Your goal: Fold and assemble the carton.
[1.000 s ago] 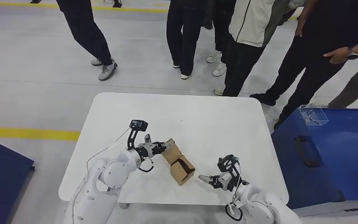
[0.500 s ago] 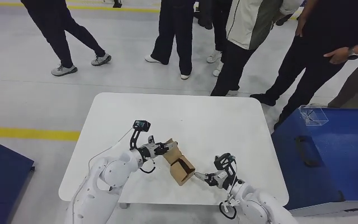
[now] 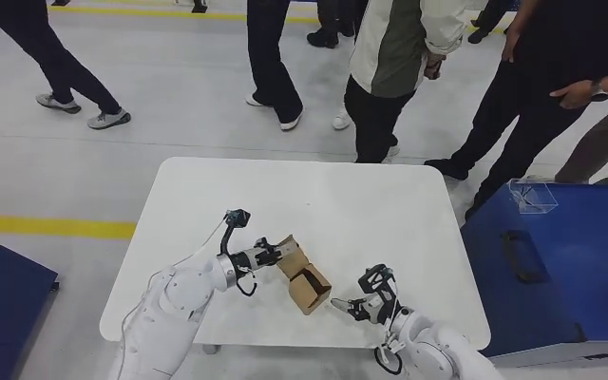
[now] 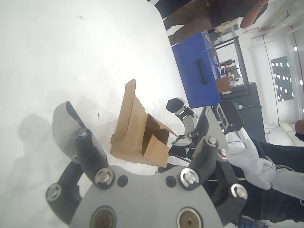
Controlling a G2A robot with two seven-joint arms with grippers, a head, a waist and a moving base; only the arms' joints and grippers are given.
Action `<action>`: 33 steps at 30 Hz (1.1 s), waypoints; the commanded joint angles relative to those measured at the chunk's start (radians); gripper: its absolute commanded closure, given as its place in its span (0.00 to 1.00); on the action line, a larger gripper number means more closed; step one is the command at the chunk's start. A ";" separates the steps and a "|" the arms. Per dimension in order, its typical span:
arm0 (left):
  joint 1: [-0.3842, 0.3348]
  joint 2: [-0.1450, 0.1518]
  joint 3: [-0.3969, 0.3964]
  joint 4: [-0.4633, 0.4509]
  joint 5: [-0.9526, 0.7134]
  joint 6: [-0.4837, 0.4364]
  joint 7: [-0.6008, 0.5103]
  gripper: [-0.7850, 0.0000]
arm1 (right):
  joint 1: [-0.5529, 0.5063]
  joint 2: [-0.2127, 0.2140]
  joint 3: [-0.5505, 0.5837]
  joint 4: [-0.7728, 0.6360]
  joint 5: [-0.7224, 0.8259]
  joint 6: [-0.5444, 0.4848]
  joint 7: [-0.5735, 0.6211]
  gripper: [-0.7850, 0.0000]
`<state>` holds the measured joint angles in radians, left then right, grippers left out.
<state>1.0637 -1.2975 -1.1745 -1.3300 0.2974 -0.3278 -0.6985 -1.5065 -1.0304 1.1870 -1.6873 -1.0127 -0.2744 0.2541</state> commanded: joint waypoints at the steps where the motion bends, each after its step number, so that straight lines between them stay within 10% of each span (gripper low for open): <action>1: -0.010 -0.001 0.007 0.023 -0.017 -0.053 0.009 0.00 | 0.005 -0.002 -0.003 0.008 -0.005 0.002 0.000 0.00; 13: 0.016 0.013 0.024 -0.020 0.051 -0.251 0.018 0.00 | 0.036 -0.013 -0.016 0.030 -0.035 0.020 -0.017 0.00; 33: 0.024 0.024 0.107 -0.140 0.187 -0.217 -0.019 0.00 | 0.066 -0.028 -0.026 0.063 -0.055 0.022 -0.018 0.00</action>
<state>1.0875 -1.2742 -1.0704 -1.4680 0.4808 -0.5485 -0.7151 -1.4419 -1.0576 1.1604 -1.6248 -1.0658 -0.2539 0.2390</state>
